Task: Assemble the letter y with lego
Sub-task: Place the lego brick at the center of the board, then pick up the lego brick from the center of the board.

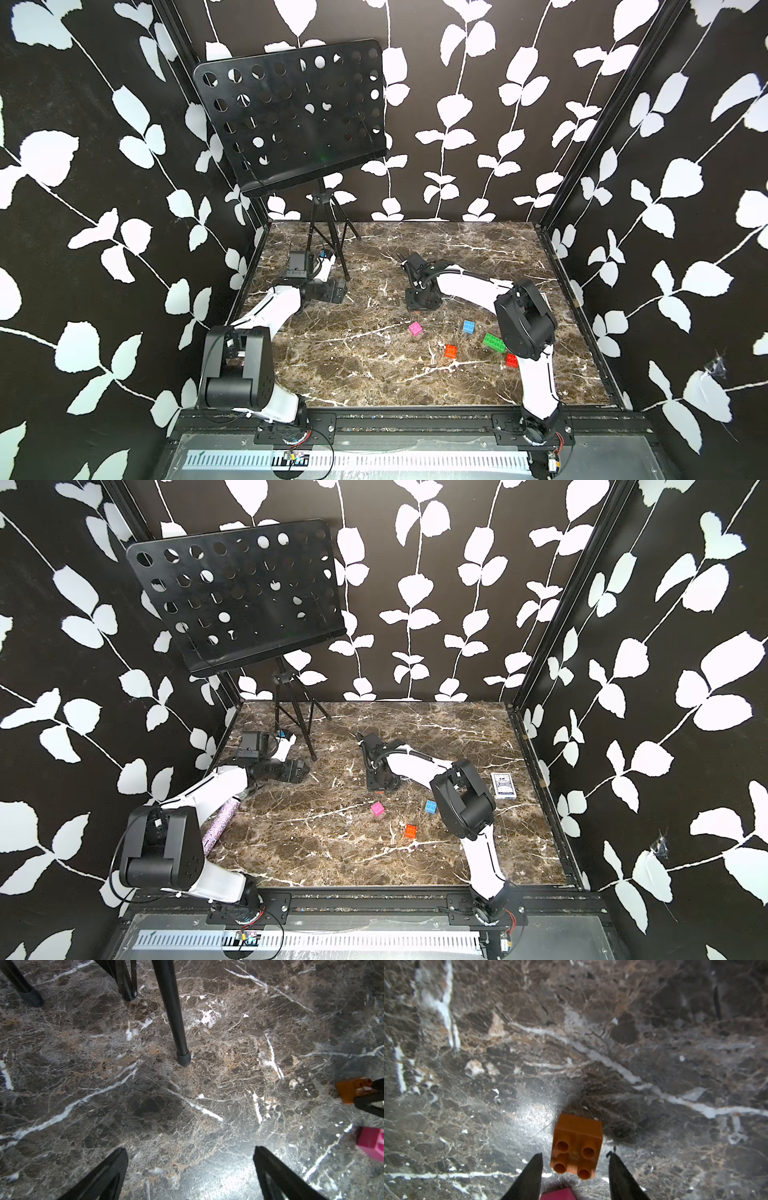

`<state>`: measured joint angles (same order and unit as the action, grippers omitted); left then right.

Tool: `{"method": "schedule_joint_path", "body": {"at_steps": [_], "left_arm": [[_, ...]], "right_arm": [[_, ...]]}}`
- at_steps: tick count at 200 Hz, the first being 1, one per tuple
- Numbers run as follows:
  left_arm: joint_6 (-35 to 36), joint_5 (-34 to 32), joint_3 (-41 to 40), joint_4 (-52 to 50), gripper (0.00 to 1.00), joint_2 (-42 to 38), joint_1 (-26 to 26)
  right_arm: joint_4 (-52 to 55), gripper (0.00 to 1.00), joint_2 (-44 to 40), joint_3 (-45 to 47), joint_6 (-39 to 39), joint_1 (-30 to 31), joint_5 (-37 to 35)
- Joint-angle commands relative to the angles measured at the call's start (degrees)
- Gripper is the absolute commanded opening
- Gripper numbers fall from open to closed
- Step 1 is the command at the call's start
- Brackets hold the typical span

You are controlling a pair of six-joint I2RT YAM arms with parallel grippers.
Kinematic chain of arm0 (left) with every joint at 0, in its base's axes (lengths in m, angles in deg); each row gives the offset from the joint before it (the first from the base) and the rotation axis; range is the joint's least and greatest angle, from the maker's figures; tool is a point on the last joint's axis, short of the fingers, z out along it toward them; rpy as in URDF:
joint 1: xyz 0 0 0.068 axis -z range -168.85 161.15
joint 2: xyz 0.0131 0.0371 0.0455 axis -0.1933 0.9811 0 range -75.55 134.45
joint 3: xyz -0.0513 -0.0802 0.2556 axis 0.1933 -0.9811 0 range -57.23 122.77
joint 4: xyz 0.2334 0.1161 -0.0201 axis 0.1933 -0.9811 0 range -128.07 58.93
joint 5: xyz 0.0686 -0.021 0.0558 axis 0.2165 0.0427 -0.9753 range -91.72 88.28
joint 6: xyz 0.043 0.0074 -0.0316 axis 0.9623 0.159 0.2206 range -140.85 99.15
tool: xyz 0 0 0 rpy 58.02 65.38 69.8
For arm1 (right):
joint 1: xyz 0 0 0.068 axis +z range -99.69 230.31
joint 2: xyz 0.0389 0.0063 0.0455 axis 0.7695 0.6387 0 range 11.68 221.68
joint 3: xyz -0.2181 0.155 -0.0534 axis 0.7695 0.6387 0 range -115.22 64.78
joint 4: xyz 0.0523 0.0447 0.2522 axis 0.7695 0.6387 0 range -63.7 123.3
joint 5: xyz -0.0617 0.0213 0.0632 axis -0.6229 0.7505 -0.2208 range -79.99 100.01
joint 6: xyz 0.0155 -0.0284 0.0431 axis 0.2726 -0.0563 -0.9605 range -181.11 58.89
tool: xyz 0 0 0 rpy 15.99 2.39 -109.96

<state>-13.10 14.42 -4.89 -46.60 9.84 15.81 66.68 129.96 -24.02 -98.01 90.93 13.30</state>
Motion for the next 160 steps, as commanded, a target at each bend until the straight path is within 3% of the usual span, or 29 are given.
{"method": "schedule_joint_path", "body": {"at_steps": [1, 43, 89, 160], "left_arm": [[0.08, 2.44, -0.26, -1.04, 0.96, -1.9, -0.2], [-0.33, 6.97, 0.02, -1.3, 0.94, -1.72, 1.25], [0.13, 7.24, 0.56, -1.75, 0.94, -0.54, 3.08], [0.64, 6.89, 0.93, -1.98, 0.94, -0.21, 3.22]], "right_arm": [[2.46, 0.52, -5.54, -0.05, 0.46, 0.29, -2.42], [4.83, 0.51, -18.37, 11.28, 0.33, -1.38, -1.94], [9.72, 0.5, -29.93, 24.63, -6.66, 0.58, -2.22], [3.97, 0.51, -31.8, 33.78, -13.46, 3.2, 0.74]]}}
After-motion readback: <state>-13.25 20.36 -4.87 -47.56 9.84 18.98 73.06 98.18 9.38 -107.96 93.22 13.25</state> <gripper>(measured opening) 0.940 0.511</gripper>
